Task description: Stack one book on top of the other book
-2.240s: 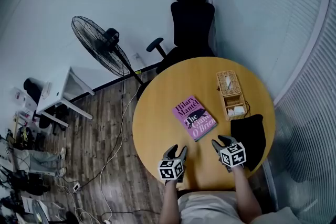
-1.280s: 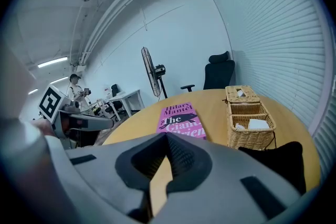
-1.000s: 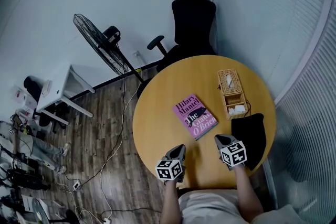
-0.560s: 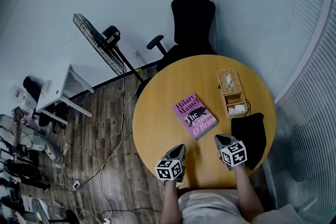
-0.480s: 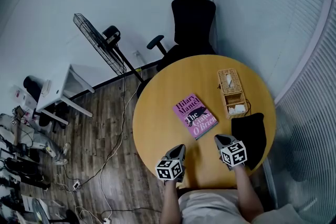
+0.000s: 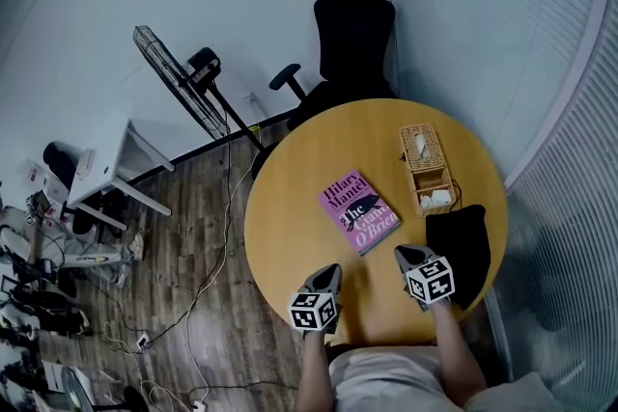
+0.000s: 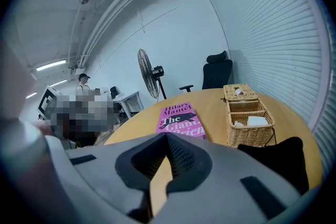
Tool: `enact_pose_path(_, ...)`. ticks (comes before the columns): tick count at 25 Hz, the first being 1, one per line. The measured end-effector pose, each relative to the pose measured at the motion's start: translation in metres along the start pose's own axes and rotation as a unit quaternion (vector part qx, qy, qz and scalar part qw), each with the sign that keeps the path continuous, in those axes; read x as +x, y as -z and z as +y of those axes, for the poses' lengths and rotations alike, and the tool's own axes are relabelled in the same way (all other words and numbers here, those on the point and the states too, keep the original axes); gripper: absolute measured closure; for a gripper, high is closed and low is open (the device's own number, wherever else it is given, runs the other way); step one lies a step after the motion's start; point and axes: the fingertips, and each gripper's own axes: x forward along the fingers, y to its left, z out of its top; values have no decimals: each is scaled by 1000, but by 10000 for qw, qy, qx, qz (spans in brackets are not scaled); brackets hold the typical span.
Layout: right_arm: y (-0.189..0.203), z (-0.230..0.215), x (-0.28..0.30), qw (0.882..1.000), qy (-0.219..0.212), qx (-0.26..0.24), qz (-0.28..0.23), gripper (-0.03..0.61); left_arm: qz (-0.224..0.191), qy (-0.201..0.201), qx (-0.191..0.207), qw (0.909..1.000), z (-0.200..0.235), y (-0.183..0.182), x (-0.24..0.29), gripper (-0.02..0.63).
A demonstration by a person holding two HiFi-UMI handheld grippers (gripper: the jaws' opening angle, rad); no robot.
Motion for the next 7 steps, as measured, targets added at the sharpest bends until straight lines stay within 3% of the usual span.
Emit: enact_pose_path(7, -3, -2, 2, 10000, 17, 31, -28, 557, -92, 53, -110, 9999, 2, -4, 1, 586)
